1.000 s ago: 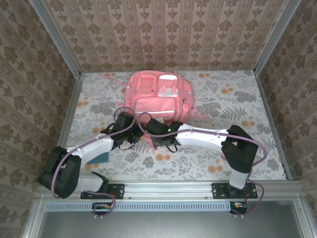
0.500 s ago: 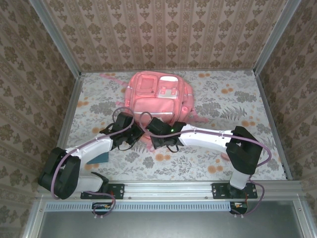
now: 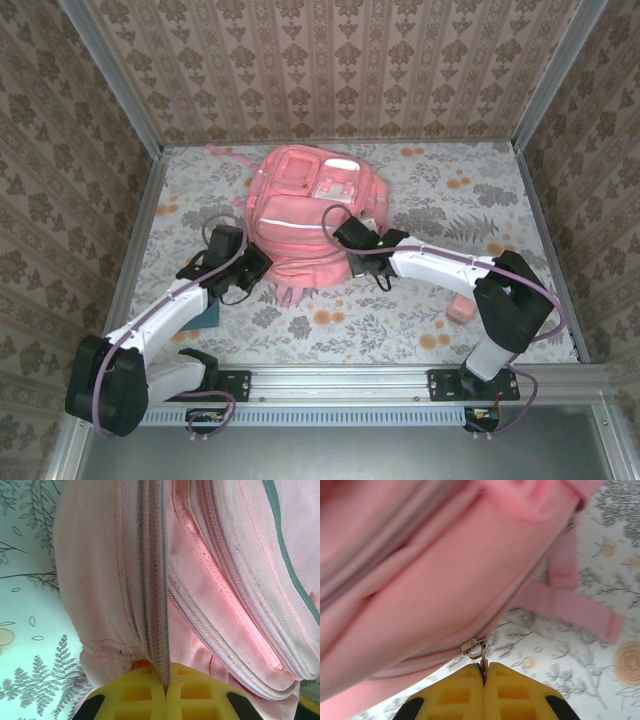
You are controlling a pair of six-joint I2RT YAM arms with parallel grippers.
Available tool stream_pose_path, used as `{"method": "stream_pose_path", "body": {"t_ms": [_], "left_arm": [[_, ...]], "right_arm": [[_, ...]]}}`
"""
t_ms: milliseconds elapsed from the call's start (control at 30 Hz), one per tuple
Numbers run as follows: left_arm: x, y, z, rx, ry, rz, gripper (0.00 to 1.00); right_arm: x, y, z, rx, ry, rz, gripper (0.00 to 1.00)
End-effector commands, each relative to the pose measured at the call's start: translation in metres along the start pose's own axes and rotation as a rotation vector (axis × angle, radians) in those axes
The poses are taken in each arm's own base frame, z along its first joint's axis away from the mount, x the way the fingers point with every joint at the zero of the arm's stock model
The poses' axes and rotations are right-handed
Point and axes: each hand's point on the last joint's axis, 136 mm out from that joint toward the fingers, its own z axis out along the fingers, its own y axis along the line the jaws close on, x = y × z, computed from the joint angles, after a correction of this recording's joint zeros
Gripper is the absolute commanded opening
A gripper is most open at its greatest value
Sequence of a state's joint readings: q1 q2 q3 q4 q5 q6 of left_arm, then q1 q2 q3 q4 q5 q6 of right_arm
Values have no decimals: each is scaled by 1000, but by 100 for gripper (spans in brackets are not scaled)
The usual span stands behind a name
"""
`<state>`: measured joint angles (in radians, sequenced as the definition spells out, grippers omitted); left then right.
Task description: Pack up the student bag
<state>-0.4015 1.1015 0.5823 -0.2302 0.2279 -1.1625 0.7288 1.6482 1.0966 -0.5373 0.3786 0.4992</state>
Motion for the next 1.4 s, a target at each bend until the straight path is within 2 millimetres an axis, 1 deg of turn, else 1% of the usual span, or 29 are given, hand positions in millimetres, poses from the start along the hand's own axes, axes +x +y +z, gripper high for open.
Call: {"method": "stream_pose_path", "body": {"t_ms": [0, 167, 233, 300, 400, 467, 500, 533, 567, 633, 667, 733, 800, 867, 967, 1067, 1133, 1167, 1267, 1367], "left_arm": [[-7, 17, -10, -60, -33, 34, 0], [-8, 19, -15, -65, -7, 56, 0], [-7, 20, -16, -68, 4, 60, 0], [-6, 22, -17, -71, 12, 62, 0], [-5, 22, -18, -68, 21, 67, 0], [-5, 18, -18, -53, 29, 78, 0], [-5, 15, -19, -42, 35, 87, 0], [-4, 11, -19, -33, 42, 97, 4], [-3, 6, -21, -19, 51, 110, 15], [-3, 0, -25, -7, 61, 134, 31], [-4, -6, -28, -1, 59, 153, 39], [-4, -13, -34, 1, 59, 197, 50], [-3, -20, -39, -1, 57, 247, 58], [1, -31, -42, 4, 59, 333, 62], [9, -51, -43, -10, 61, 494, 68], [22, -74, -38, -35, 66, 701, 72], [28, -87, -35, -64, 72, 835, 75], [34, -92, -31, -81, 81, 919, 76], [43, -103, -19, -135, 113, 1122, 81], [52, -114, -11, -153, 164, 1261, 82]], "right_arm": [[-7, -28, 5, 25, 4, -17, 0], [-29, -35, 28, -68, 9, 9, 0], [-37, -42, 37, -70, 10, 22, 0], [-44, -54, 45, -43, 15, 52, 0], [-51, -66, 47, -15, 16, 108, 0], [-52, -63, 43, -44, 19, 122, 0], [-51, -59, 39, -72, 23, 130, 4], [-48, -55, 34, -106, 26, 138, 10], [-44, -52, 28, -137, 29, 147, 19], [-36, -49, 15, -182, 29, 166, 39], [-31, -50, 6, -201, 29, 180, 47], [-21, -50, -10, -236, 23, 202, 57], [-8, -54, -25, -258, 20, 226, 67], [4, -56, -44, -292, 9, 245, 73], [25, -60, -63, -321, 33, 270, 79], [36, -65, -79, -335, 21, 300, 83], [39, -69, -89, -339, 5, 315, 85], [41, -71, -92, -338, 1, 319, 86], [46, -73, -98, -342, 3, 328, 88], [49, -71, -99, -357, 14, 330, 88]]}}
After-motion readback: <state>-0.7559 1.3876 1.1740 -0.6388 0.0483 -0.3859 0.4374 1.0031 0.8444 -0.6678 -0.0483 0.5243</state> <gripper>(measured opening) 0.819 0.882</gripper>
